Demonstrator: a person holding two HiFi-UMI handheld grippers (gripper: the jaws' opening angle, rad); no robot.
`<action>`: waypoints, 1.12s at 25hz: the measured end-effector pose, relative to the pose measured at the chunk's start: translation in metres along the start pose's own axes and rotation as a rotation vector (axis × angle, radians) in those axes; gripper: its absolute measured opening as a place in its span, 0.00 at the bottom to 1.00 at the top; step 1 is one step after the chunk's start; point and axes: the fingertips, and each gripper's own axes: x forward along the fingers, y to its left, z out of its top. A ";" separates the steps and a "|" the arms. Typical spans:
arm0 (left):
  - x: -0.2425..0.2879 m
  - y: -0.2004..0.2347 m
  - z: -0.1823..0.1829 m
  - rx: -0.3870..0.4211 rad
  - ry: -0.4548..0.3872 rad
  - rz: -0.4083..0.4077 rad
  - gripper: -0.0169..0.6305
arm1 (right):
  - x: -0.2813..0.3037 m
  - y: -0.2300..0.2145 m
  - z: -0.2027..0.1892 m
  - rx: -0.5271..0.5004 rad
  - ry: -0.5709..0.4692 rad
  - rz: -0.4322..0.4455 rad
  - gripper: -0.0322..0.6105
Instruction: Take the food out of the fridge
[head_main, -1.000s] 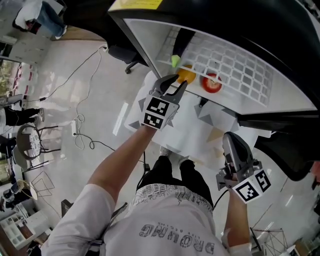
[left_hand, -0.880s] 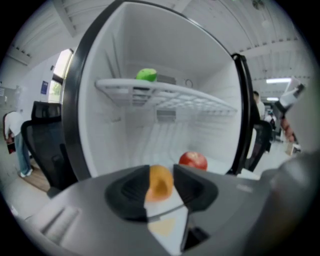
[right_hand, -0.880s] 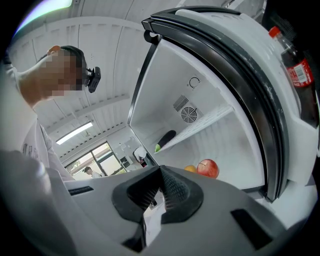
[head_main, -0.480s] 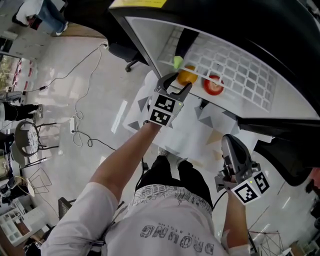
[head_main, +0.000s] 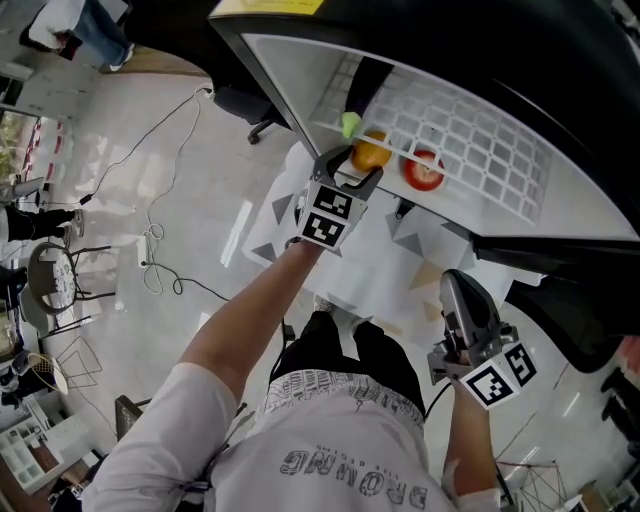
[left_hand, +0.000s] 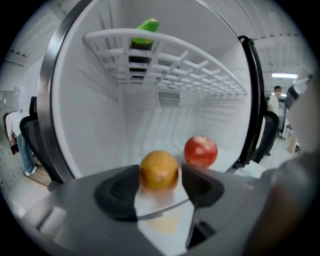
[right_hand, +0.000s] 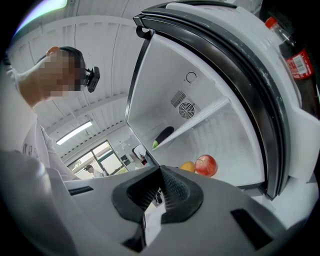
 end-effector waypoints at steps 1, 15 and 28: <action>0.001 0.000 -0.001 -0.001 0.004 0.000 0.42 | 0.000 0.000 0.000 0.000 0.000 -0.001 0.03; 0.003 0.001 -0.002 0.003 0.024 -0.013 0.42 | 0.002 0.001 0.003 -0.004 -0.006 -0.002 0.03; -0.025 -0.013 0.022 0.007 -0.031 -0.069 0.41 | -0.001 0.016 0.011 -0.016 -0.050 -0.012 0.03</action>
